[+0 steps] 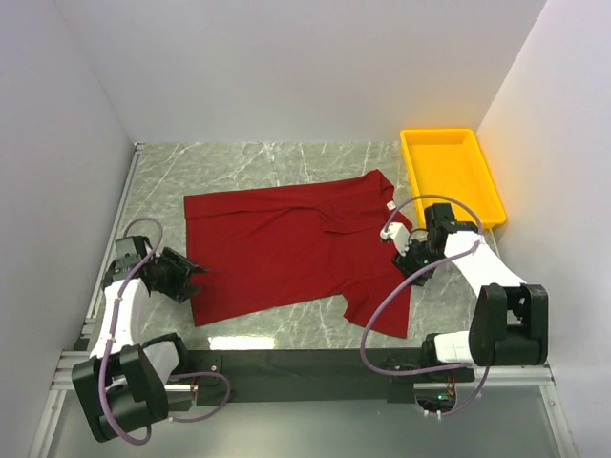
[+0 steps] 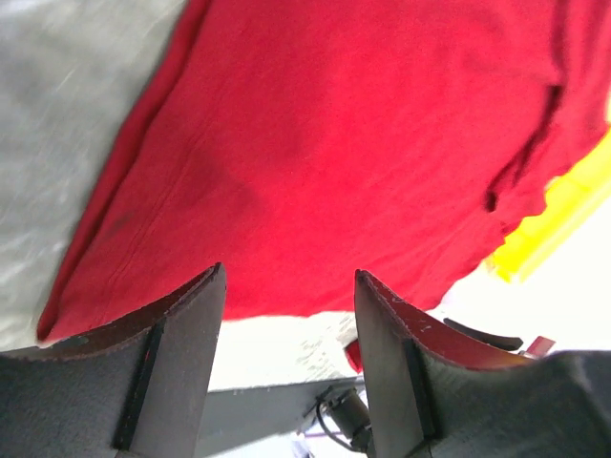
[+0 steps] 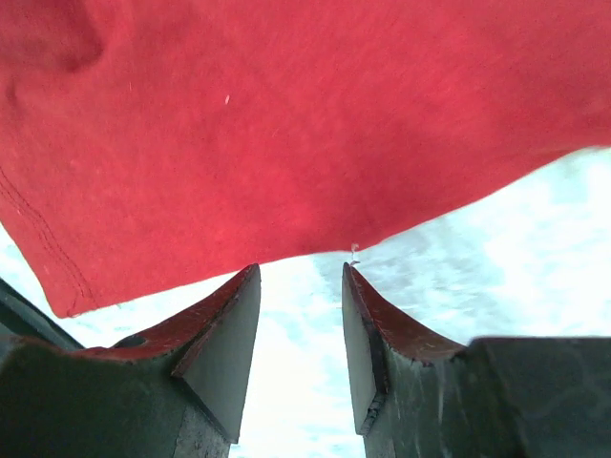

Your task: Fold and stack the t-shirts

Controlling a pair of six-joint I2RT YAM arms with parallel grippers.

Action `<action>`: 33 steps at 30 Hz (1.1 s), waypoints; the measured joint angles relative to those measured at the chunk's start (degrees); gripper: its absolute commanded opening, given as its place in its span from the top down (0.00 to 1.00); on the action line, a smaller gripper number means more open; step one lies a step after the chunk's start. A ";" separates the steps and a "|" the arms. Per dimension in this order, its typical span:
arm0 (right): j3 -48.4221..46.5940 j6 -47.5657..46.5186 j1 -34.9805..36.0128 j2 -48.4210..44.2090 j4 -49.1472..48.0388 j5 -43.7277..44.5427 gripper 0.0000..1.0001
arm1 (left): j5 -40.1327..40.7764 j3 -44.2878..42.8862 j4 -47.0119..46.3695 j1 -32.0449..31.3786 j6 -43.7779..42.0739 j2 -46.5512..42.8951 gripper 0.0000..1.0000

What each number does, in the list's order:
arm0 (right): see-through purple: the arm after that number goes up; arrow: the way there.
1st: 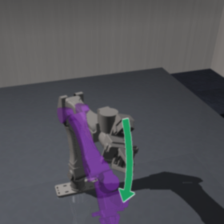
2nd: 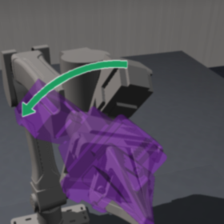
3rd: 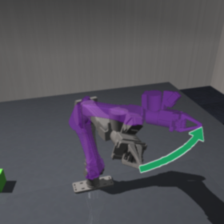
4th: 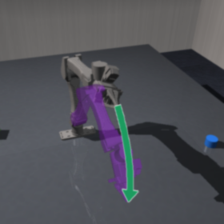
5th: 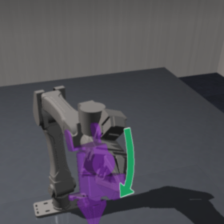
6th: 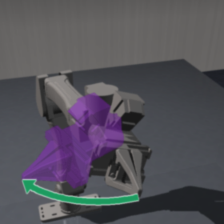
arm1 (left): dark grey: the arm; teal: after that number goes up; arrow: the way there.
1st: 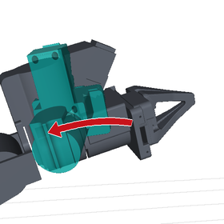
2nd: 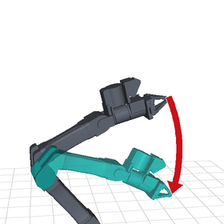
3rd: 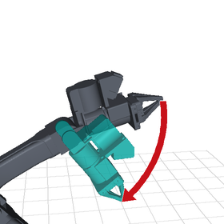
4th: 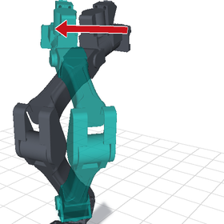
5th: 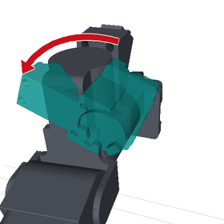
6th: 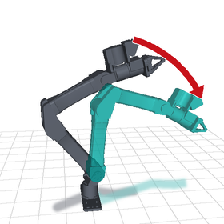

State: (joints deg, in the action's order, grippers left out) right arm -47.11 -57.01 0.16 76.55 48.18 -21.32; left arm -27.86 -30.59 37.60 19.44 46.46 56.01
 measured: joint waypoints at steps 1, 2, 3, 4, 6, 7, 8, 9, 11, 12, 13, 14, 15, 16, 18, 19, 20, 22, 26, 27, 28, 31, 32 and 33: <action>0.76 -0.24 -0.46 -0.02 -0.02 0.26 0.53 | 0.44 0.04 0.94 -0.17 0.11 0.02 0.39; 1.20 -0.37 -0.81 -0.02 -0.02 0.37 0.53 | 1.05 0.09 2.01 -0.46 0.35 0.07 0.39; 1.49 -0.39 -1.49 -0.02 0.02 0.31 0.53 | 1.60 0.15 3.02 -0.74 0.59 0.07 0.39; 1.49 -0.44 -2.45 0.00 0.07 0.17 0.53 | 2.45 0.15 4.00 -1.18 0.92 0.07 0.39; 1.36 -0.55 -4.76 0.07 -0.07 -0.55 0.53 | 3.82 0.28 5.35 -1.99 1.38 0.09 0.39; 1.36 -0.61 -5.90 0.15 -0.04 -0.85 0.52 | 4.31 0.37 5.84 -2.32 1.51 0.11 0.39; 1.36 -0.76 -6.86 0.24 0.04 -1.07 0.52 | 4.98 0.39 6.56 -2.67 1.68 0.20 0.39; 1.36 -0.79 -7.54 0.44 0.07 -1.25 0.52 | 5.70 0.39 7.15 -2.99 1.99 0.31 0.39; 1.36 -0.74 -8.55 0.68 0.11 -1.88 0.52 | 6.93 0.39 7.96 -3.67 2.62 0.50 0.39; 1.36 -0.72 -8.63 0.68 0.11 -2.19 0.52 | 7.52 0.39 8.31 -4.13 2.89 0.55 0.39; 1.36 -0.63 -8.68 0.68 0.09 -2.58 0.52 | 8.11 0.39 8.61 -4.66 3.15 0.61 0.39; 1.36 -0.39 -8.68 0.68 -0.02 -3.06 0.52 | 8.61 0.39 8.90 -5.25 3.54 0.63 0.39; 1.36 0.11 -8.68 0.68 -0.11 -3.58 0.52 | 9.03 0.39 9.09 -5.81 3.87 0.76 0.39; 1.36 0.52 -8.68 0.68 -0.28 -4.02 0.52 | 9.53 0.39 9.27 -6.40 4.11 0.92 0.39; 1.11 1.55 -8.68 0.72 -0.61 -5.38 0.47 | 10.19 0.39 9.53 -7.32 4.48 1.29 0.40; 0.55 2.43 -8.68 0.94 -0.66 -6.27 0.46 | 10.32 0.39 9.53 -7.61 4.61 1.51 0.40; -0.48 3.87 -8.61 1.40 -0.68 -7.34 0.46 | 10.45 0.39 9.53 -7.82 4.81 1.64 0.40; -3.93 8.37 -8.11 3.54 -1.33 -9.09 0.46 | 10.64 0.39 9.42 -8.02 4.96 2.03 0.40; -16.59 22.49 -6.32 12.87 -5.75 -10.29 0.47 | 10.73 0.39 9.22 -8.09 4.83 3.02 0.40; -20.17 26.47 -5.75 15.85 -6.71 -10.21 0.47 | 10.71 0.39 9.11 -8.17 4.63 3.43 0.40; -23.45 30.40 -5.16 18.84 -7.85 -10.05 0.48 | 10.64 0.37 9.07 -8.17 4.31 3.72 0.40; -30.69 39.76 -3.72 26.25 -10.03 -9.79 0.48 | 9.94 0.35 8.76 -8.22 3.04 4.70 0.40; -32.37 42.95 -3.17 28.79 -10.62 -9.73 0.48 | 9.51 0.33 8.59 -8.24 2.54 4.85 0.40; -33.14 44.78 -2.84 30.23 -10.75 -9.68 0.48 | 8.85 0.33 8.33 -8.22 2.03 4.87 0.40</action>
State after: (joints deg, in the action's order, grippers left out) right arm -80.25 -12.23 -2.68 106.78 37.43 -31.00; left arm -19.00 -30.26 45.93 11.22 48.49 60.88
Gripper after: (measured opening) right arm 0.521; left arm 0.600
